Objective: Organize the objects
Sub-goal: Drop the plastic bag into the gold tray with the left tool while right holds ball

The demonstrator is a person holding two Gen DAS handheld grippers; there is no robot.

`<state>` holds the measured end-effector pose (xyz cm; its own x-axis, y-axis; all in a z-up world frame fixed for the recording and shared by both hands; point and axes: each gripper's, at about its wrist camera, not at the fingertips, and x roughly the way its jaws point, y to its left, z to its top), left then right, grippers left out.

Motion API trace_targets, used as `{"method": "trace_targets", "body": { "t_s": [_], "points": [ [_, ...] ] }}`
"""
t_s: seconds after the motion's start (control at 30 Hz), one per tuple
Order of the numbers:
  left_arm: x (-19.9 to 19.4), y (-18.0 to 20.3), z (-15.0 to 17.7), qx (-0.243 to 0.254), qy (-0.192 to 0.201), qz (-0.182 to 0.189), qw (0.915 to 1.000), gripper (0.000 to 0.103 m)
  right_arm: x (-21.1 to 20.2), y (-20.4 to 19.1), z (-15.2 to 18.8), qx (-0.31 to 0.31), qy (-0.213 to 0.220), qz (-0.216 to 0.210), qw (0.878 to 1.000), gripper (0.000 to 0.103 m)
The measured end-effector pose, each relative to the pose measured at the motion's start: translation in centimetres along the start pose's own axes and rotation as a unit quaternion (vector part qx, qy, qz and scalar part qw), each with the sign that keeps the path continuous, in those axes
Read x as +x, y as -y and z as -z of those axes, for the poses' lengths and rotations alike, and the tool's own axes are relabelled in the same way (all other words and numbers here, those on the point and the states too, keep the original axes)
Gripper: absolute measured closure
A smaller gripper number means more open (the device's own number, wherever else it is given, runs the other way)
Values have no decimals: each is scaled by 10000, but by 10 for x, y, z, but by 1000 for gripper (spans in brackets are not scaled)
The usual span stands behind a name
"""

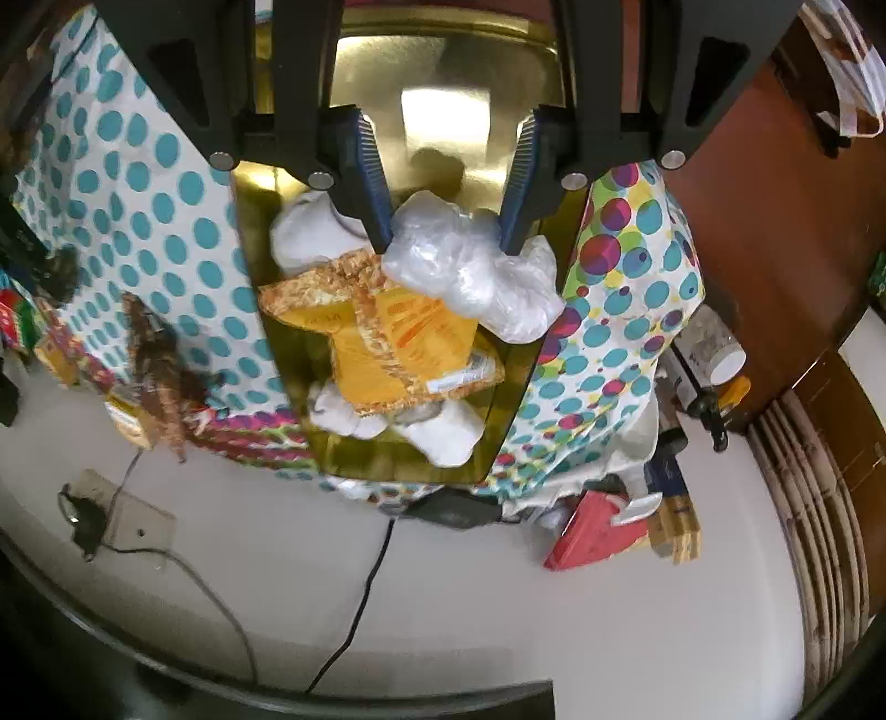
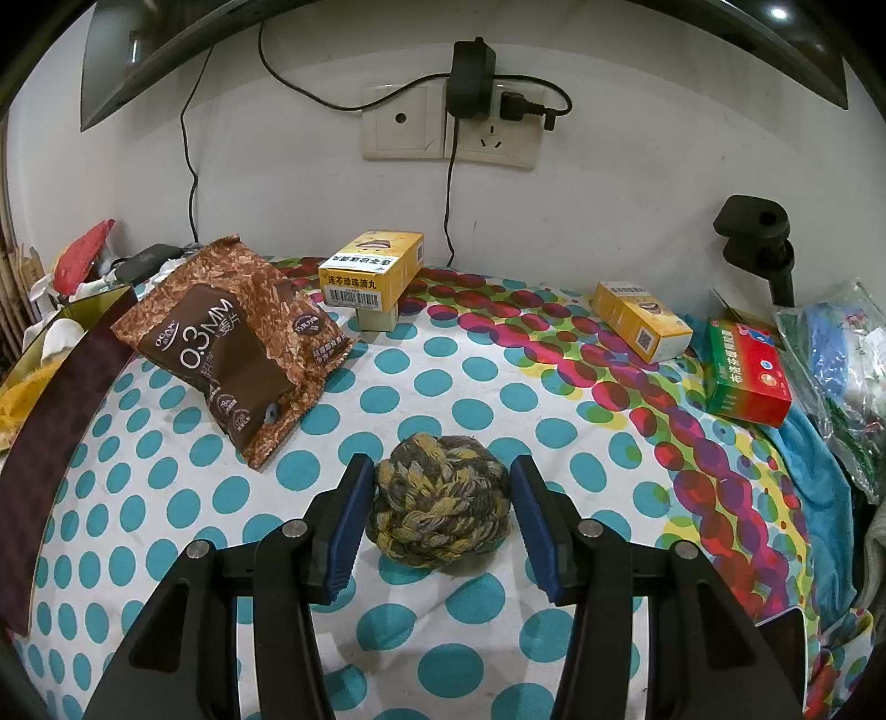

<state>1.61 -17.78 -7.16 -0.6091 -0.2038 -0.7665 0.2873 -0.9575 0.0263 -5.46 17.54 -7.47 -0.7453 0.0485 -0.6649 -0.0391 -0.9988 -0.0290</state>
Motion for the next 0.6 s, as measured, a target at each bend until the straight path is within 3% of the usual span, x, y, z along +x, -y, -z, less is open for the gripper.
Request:
{"method": "trace_targets", "body": {
  "t_s": [0.23, 0.6],
  "points": [
    [15, 2, -10, 61, -41, -16, 10000, 61, 0, -3, 0, -11, 0, 12, 10000, 55],
    [23, -14, 2, -351, -468, 177, 9981, 60, 1, -4, 2, -44, 1, 56, 10000, 55]
  ]
}}
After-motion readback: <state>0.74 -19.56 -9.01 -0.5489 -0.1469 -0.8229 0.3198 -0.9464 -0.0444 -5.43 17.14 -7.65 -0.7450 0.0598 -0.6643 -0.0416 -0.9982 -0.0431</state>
